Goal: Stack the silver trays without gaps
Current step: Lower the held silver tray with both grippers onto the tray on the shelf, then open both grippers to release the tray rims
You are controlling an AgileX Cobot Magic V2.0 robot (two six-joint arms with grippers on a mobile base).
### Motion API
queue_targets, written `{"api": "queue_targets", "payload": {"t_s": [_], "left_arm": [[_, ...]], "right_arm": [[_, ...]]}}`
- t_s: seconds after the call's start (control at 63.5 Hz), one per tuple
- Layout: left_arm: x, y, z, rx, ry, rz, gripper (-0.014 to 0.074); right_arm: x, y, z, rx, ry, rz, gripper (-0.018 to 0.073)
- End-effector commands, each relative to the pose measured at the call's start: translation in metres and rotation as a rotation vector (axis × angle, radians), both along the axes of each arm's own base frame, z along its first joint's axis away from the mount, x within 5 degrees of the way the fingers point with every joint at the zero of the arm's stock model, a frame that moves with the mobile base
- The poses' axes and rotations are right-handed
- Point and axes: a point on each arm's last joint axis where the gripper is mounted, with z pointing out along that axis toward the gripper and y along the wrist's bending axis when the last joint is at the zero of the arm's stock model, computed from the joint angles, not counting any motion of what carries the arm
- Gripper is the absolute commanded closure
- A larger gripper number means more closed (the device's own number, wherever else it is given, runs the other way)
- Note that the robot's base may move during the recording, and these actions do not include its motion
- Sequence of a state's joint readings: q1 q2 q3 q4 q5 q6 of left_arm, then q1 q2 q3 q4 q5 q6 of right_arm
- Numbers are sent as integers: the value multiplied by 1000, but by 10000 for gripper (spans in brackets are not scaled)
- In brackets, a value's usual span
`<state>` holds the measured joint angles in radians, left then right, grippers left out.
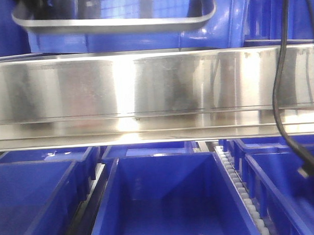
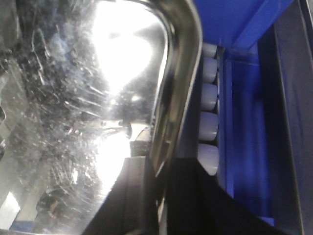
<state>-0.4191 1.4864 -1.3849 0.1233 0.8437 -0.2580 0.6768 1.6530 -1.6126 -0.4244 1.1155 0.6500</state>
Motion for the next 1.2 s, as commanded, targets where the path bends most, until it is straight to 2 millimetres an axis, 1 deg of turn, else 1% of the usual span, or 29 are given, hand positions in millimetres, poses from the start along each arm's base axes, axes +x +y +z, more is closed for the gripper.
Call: {"api": "queue_targets", "payload": {"t_s": [0.0, 0.346, 0.535, 0.661, 0.772, 0.897, 0.96, 1.023, 1.055, 1.071, 1.134, 1.181], "left_arm": [[-1, -9, 6, -23, -36, -38, 615], [-2, -7, 5, -8, -25, -36, 615], [-1, -7, 5, 0, -29, -35, 615], [-1, -7, 5, -23, -19, -9, 615], [-2, -7, 4, -21, -15, -9, 614], [-2, -6, 4, -16, -9, -8, 608], [-3, -6, 4, -13, -3, -7, 575], [-3, -6, 4, -13, -3, -7, 512], [-3, -6, 4, -13, -3, -7, 472], [-3, -6, 4, -13, -3, -7, 428], [-3, -6, 4, -12, -3, -8, 335], [-2, -6, 4, -9, -4, -8, 283]], "right_arm": [[-2, 7, 2, -1, -25, 64, 629], [-1, 9, 2, 13, -34, 73, 629], [-4, 13, 0, 61, 4, 73, 629], [-4, 13, -1, 59, 10, 71, 629], [-3, 13, -5, 42, 33, 63, 629], [0, 16, -15, 18, 63, 57, 629], [1, 18, -17, 16, 66, 62, 627], [3, 21, -21, 14, 68, 67, 627], [3, 22, -23, 12, 71, 70, 627], [4, 23, -24, 11, 72, 71, 627], [5, 24, -26, 8, 75, 71, 627], [5, 25, -26, 8, 75, 73, 627]]}}
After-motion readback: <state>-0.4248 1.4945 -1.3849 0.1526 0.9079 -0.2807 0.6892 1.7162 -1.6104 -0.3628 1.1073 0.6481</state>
